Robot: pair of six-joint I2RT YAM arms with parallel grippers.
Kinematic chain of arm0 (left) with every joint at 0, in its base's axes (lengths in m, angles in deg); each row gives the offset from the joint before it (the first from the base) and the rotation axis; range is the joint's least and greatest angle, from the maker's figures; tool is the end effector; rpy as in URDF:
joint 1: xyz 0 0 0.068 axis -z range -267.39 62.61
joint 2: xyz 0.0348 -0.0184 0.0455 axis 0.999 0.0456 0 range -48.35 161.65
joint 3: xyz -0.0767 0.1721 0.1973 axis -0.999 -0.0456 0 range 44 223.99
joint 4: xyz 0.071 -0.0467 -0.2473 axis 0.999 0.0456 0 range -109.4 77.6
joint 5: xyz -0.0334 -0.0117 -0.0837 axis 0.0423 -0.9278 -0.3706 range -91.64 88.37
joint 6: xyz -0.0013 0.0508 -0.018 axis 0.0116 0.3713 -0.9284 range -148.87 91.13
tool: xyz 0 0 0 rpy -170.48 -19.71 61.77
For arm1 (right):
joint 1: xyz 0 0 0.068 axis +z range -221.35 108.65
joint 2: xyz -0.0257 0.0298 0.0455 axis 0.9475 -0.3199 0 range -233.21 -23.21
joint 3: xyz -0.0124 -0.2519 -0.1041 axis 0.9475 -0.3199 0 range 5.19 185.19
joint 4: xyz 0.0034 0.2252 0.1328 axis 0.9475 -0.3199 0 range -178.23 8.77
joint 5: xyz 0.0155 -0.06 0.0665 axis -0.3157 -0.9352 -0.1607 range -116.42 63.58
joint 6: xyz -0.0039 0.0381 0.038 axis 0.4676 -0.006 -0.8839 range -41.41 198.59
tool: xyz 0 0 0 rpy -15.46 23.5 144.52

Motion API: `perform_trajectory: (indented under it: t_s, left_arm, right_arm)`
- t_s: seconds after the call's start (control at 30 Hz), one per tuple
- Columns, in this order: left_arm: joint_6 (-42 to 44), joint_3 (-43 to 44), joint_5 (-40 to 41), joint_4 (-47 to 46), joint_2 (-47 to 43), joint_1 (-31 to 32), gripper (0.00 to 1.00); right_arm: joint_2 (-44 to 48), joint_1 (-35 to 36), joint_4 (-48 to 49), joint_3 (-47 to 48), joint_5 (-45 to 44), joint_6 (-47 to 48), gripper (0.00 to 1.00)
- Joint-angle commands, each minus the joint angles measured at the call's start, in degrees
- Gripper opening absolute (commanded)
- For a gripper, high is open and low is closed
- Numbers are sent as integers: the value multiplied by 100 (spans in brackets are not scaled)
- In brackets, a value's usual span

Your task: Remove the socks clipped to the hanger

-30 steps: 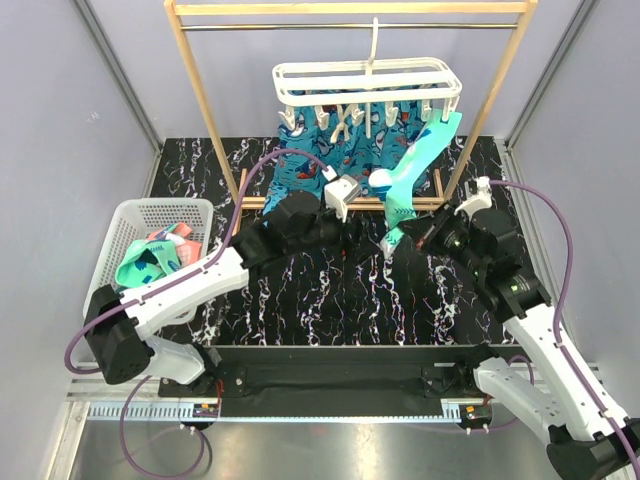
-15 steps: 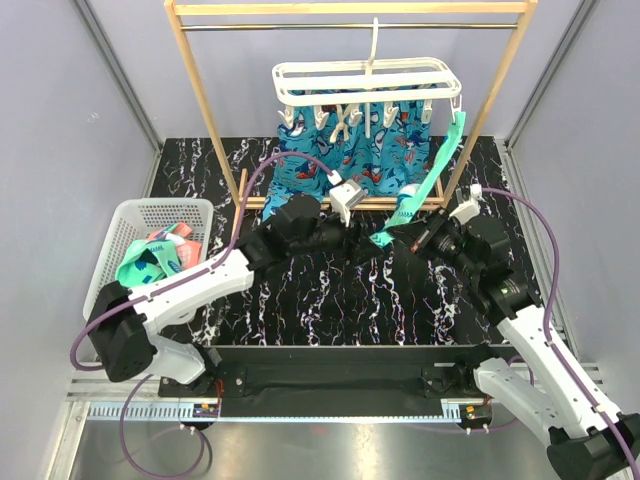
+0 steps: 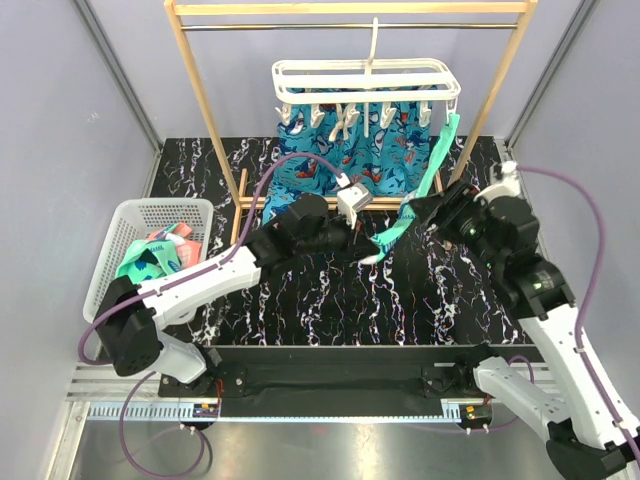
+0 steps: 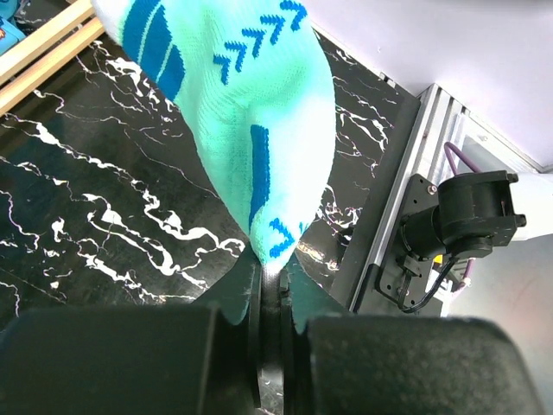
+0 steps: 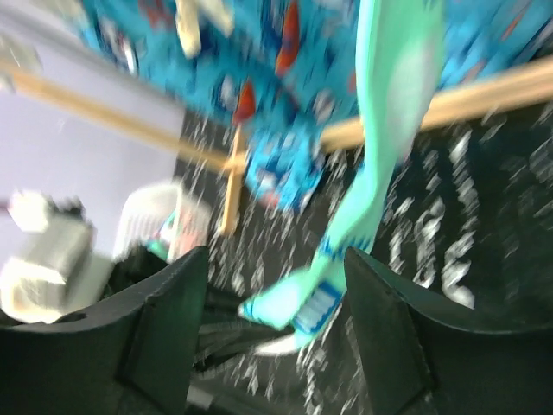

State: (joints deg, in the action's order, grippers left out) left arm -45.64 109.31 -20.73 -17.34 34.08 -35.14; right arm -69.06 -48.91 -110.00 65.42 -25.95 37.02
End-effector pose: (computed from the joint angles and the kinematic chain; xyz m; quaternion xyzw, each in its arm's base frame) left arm 0.1982 -0.2749 0.3250 0.3364 0.7362 -0.4351 0.3943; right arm 0.1521 0.0631 0.3946 0.1288 0.7796 0.3276 0.5181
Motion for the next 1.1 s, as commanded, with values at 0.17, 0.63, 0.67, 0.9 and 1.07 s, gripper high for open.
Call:
perform_trajectory:
  t_s: [0.17, 0.63, 0.67, 0.9, 1.07]
  left_arm:
    - [289, 130, -24, -40, -465, 145, 0]
    - [342, 51, 46, 5, -904, 251, 0]
    - [333, 42, 37, 4, -904, 242, 0]
    - [280, 16, 2, -22, -948, 242, 0]
    - [262, -2, 2, -57, -992, 251, 0]
  right_arm:
    - [-1284, -29, -1034, 2448, -2454, 2265, 70]
    - [-3501, -169, -1579, 5526, -2544, 3944, 60]
    - [-3615, -204, -1579, 5570, -2508, 3980, 59]
    - [-3888, -433, -1580, 5755, -2280, 4112, 57]
    - [-3766, -477, -1061, 5352, -2262, 4130, 61]
